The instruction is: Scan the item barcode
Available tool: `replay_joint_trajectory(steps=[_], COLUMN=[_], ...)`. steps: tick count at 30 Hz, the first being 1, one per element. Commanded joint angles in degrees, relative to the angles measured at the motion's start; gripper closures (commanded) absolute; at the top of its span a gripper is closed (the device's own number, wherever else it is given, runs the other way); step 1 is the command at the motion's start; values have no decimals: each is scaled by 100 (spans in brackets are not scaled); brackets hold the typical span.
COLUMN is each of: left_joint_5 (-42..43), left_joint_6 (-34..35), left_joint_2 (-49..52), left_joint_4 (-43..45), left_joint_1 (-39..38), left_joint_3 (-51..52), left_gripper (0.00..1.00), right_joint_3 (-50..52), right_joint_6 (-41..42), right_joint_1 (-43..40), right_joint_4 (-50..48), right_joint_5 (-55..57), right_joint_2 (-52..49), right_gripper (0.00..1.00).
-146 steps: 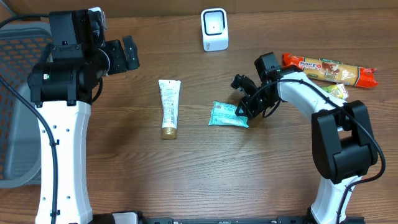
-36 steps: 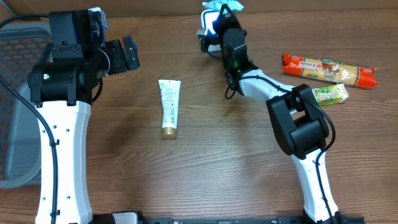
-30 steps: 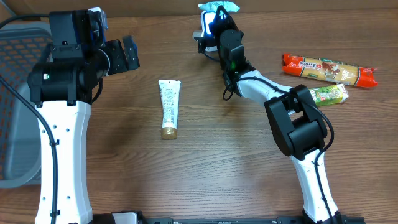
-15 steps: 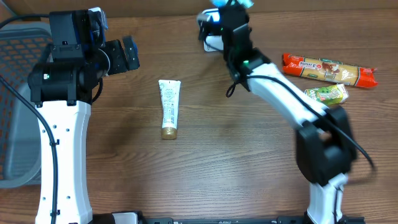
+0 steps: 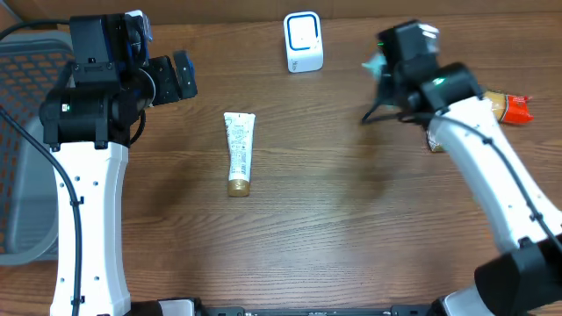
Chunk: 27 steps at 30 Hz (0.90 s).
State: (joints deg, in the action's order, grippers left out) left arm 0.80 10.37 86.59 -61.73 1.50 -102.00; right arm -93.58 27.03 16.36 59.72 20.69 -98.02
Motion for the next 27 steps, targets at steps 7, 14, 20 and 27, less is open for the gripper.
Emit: replay_joint_trajectory(steps=[7, 14, 20, 27], left_joint_5=[-37, -37, -37, -35], left_joint_6=[-9, -9, -9, -9], left_joint_2=[31, 31, 31, 31], left_joint_4=[22, 22, 22, 22], left_joint_1=[-2, -2, -2, -2], left_joint_3=[-33, -33, -33, -33], left_gripper=[0, 1, 1, 0], right_joint_3=[1482, 1974, 1272, 796], right_joint_6=[3370, 3034, 476, -675], right_joint_1=[-2076, -2120, -2114, -881], right_joint_4=[-1062, -1655, -1641, -1801], right_joint_5=[-601, -632, -2352, -4538], right_joint_2=[-9, -15, 57, 11], right_gripper=[96, 21, 0, 0])
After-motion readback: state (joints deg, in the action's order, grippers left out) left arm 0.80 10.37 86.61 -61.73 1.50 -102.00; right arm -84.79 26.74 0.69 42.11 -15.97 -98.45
